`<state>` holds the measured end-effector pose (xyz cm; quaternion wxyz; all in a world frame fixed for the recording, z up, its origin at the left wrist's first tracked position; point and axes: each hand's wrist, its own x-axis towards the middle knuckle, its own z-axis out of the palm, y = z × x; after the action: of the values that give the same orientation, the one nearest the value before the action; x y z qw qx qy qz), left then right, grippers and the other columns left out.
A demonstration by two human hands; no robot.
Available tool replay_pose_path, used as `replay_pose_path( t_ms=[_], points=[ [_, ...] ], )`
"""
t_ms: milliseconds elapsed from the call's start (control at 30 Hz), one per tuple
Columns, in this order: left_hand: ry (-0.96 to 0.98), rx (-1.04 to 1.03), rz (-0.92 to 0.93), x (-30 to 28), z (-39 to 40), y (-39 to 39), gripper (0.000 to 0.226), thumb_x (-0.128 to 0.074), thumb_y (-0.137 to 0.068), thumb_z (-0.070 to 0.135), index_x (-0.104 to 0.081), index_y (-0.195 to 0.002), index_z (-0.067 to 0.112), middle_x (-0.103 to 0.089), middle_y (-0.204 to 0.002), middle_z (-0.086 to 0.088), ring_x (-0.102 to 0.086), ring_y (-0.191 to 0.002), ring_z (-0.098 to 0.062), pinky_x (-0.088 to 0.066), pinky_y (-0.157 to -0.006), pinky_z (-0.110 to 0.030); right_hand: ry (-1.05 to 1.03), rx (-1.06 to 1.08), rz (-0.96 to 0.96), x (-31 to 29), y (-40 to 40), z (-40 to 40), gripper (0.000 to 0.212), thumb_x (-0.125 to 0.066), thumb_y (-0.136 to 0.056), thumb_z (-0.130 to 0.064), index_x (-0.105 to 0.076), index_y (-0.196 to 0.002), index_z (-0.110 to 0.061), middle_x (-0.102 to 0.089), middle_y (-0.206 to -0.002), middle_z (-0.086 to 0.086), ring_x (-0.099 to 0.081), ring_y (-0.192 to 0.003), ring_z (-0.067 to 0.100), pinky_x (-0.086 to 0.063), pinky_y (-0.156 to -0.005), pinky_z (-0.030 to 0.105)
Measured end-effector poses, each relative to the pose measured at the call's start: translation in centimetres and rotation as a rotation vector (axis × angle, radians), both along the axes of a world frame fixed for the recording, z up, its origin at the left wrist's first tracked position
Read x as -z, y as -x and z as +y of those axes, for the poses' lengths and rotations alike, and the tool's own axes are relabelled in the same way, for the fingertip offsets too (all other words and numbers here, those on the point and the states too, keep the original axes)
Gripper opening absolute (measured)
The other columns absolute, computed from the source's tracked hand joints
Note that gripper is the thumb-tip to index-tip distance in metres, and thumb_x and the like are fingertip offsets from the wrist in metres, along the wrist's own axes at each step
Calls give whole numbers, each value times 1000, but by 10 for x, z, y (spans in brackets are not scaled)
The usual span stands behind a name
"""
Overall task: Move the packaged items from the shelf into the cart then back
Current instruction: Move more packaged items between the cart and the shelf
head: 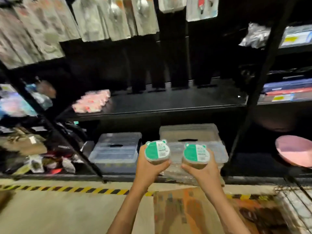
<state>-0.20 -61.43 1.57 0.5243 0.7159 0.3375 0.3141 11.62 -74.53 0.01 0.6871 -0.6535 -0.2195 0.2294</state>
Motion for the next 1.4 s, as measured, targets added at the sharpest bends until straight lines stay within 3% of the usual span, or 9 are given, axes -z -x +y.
replay_pose_path(
  t_ms=[167,333,467,667,767,867,1067,1200,1400],
  points=[
    [13,-75,16,-1,74,72,75,-87,-62,6,-45,-125,14,-63,-111,-1,-62,-101,-8,-48,-73,-8,-17,-93,-37,2,54,83,77,-84,-62,3,-44,-124,-20,-63,-105,-8,-61,-97,3,-49,-65,7],
    [41,-95,-8,-3,132,101,71,-83,-66,0,-43,-121,19,-63,-107,5,-60,-88,12,-47,-69,-7,11,-154,-79,3,77,152,86,-86,-61,-1,-40,-131,-21,-60,-115,-2,-59,-106,13,-49,-69,7],
    [33,-105,0,6,184,101,70,-84,-66,4,-43,-121,19,-61,-109,8,-60,-99,1,-49,-73,-10,20,-183,-120,5,79,203,85,-85,-63,-2,-39,-132,-21,-57,-119,-1,-56,-111,16,-47,-77,14],
    [20,-85,-7,16,277,74,67,-84,-66,4,-45,-118,15,-60,-105,10,-59,-89,13,-48,-71,-8,6,-193,-141,12,55,294,82,-86,-62,-1,-40,-125,-27,-58,-117,-6,-58,-106,6,-49,-74,13],
    [20,-94,-13,17,320,55,71,-86,-64,4,-43,-120,13,-62,-107,5,-63,-95,-1,-49,-74,-12,-4,-179,-128,8,37,338,81,-85,-60,4,-42,-123,-24,-60,-110,-9,-60,-93,-9,-48,-70,7],
    [21,-93,-38,12,366,35,77,-86,-63,3,-38,-123,11,-59,-111,1,-61,-99,-5,-51,-75,-15,1,-157,-147,-2,15,383,81,-86,-57,6,-45,-122,-20,-63,-109,-6,-62,-88,-10,-49,-73,10],
    [52,-96,12,11,452,-6,83,-91,-53,31,-50,-118,2,-66,-108,-10,-66,-100,-23,-55,-84,-30,0,-115,-187,-12,-22,452,81,-85,-59,8,-41,-121,-19,-59,-107,-10,-59,-86,-15,-45,-73,5],
    [14,-69,3,8,503,-40,55,-87,-62,5,-57,-108,10,-69,-98,2,-66,-89,-4,-51,-78,-17,22,-64,-185,-9,-47,494,79,-85,-59,6,-42,-119,-23,-58,-107,-11,-58,-87,-15,-43,-71,2],
    [-53,-40,24,21,583,-93,56,-89,-60,14,-57,-104,28,-67,-102,9,-64,-94,-2,-50,-87,-21,62,48,-187,5,-81,559,80,-86,-58,5,-42,-119,-22,-58,-107,-12,-58,-89,-14,-42,-74,1]
  ],
)
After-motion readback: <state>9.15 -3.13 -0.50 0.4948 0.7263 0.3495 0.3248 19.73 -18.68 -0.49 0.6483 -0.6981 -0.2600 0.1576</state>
